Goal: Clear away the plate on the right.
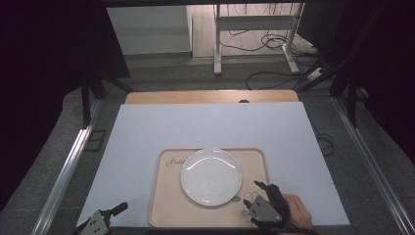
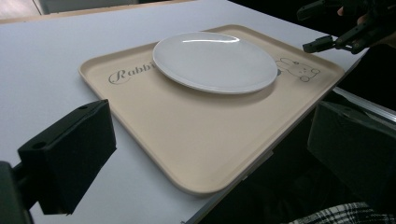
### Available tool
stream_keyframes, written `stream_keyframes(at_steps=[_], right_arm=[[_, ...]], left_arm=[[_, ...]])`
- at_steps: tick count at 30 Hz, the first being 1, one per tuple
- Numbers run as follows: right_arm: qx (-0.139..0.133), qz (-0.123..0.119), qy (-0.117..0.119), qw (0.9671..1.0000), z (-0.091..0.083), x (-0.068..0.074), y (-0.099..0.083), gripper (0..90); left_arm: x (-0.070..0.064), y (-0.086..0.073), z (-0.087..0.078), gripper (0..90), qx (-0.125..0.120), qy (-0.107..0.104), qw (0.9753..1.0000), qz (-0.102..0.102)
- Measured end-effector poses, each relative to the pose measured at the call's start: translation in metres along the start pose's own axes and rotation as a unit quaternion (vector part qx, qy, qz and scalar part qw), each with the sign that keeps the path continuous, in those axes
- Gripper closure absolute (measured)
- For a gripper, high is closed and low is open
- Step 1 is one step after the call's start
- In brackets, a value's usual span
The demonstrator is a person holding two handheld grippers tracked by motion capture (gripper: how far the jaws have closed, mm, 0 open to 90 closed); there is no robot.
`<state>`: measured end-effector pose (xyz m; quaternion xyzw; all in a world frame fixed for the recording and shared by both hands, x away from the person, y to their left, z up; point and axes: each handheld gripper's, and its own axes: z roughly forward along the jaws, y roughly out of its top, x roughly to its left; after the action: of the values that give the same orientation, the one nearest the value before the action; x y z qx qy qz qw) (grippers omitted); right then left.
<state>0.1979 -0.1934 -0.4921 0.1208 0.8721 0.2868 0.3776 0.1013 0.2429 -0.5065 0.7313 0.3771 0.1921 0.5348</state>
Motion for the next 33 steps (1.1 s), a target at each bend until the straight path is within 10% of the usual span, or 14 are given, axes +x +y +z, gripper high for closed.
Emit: stream_keyframes(at_steps=[15,33], right_arm=[[-0.016,0.106,0.021,0.994,-0.014,-0.019,-0.018,25.4],[-0.035,0.168,0.023,0.9848,-0.029,-0.028,-0.035,17.1]], left_arm=[[0.0,0.0,0.0,0.5,0.0,0.0,1.0,-0.002],[0.0,0.0,0.0,0.5,0.0,-0.001,1.0,-0.002]])
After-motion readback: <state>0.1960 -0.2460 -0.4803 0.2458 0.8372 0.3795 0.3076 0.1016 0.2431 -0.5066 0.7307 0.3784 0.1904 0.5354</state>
